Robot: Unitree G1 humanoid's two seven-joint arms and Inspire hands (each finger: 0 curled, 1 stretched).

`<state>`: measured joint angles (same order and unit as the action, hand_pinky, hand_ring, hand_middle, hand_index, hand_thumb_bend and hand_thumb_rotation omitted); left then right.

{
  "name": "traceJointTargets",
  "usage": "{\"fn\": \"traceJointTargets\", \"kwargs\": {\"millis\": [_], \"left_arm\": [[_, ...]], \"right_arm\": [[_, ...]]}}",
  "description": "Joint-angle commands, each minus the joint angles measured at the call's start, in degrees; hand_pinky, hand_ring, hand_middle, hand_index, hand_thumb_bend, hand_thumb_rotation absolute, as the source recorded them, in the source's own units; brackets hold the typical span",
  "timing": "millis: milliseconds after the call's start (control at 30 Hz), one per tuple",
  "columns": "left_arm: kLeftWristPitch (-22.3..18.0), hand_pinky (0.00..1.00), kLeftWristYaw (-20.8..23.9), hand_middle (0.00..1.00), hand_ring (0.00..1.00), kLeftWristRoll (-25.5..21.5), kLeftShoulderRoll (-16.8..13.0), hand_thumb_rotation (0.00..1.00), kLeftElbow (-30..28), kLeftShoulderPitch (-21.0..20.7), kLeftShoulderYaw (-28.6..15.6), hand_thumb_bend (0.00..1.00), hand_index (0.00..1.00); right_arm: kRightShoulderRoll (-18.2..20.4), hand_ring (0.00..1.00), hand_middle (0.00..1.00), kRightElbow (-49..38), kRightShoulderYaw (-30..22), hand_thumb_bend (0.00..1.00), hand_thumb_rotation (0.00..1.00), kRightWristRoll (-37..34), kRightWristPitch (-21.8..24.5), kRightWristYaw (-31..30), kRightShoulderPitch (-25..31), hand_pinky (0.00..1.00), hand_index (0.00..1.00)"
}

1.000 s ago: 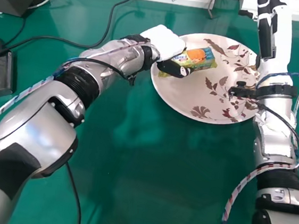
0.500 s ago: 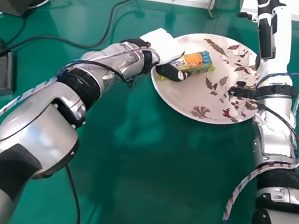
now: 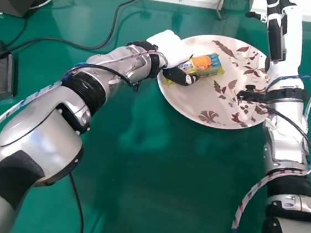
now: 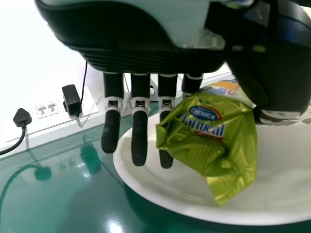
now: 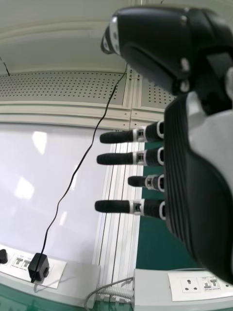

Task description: Pick up biscuit and place it in the plate

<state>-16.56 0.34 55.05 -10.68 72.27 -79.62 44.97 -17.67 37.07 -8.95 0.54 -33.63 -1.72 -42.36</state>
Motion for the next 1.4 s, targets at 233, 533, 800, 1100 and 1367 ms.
{"fn": "traceJointTargets", "kwargs": {"millis": [233, 533, 800, 1100, 1367], "left_arm": [[-0.75, 0.34, -2.59, 0.58, 0.41, -0.25, 0.26, 0.34, 0.10, 0.10, 0.34, 0.60, 0.56], [-0.61, 0.38, -3.78, 0.62, 0.46, -0.15, 0.12, 0.74, -0.28, -0.01, 0.27, 0.87, 0.65], [-0.91, 0.43, -4.52, 0.69, 0.51, -0.89, -0.30, 0.86, -0.41, -0.10, -0.59, 1.00, 0.71], [-1.02, 0.53, -5.33, 0.78, 0.63, -2.37, -1.10, 0.88, -1.01, 0.07, -1.52, 1.00, 0.77], [-1.15, 0.61, -3.37, 0.81, 0.69, -3.72, -1.74, 0.91, -2.48, 0.60, -2.80, 1.00, 0.79]], "right_arm": [[-0.95, 0.80, 0.82, -0.71, 0.49, 0.86, 0.21, 2.77, -0.74, 1.90, 0.11, 0.65, 0.80], [-2.12, 0.82, 0.84, -0.02, 1.23, 0.88, 0.25, 4.03, -1.89, 1.12, 0.02, 0.66, 0.82], [-3.16, 0.84, 0.87, 0.64, 2.14, 0.88, 0.25, 4.54, -2.68, -0.43, -0.28, 0.67, 0.82], [-3.39, 0.88, 0.93, 0.55, 2.45, 0.89, 0.29, 3.34, -2.37, -2.75, -0.32, 0.71, 0.84], [-3.60, 0.89, 0.95, 0.21, 2.44, 0.88, 0.28, 4.12, -1.91, -2.76, 0.02, 0.69, 0.86]]}}
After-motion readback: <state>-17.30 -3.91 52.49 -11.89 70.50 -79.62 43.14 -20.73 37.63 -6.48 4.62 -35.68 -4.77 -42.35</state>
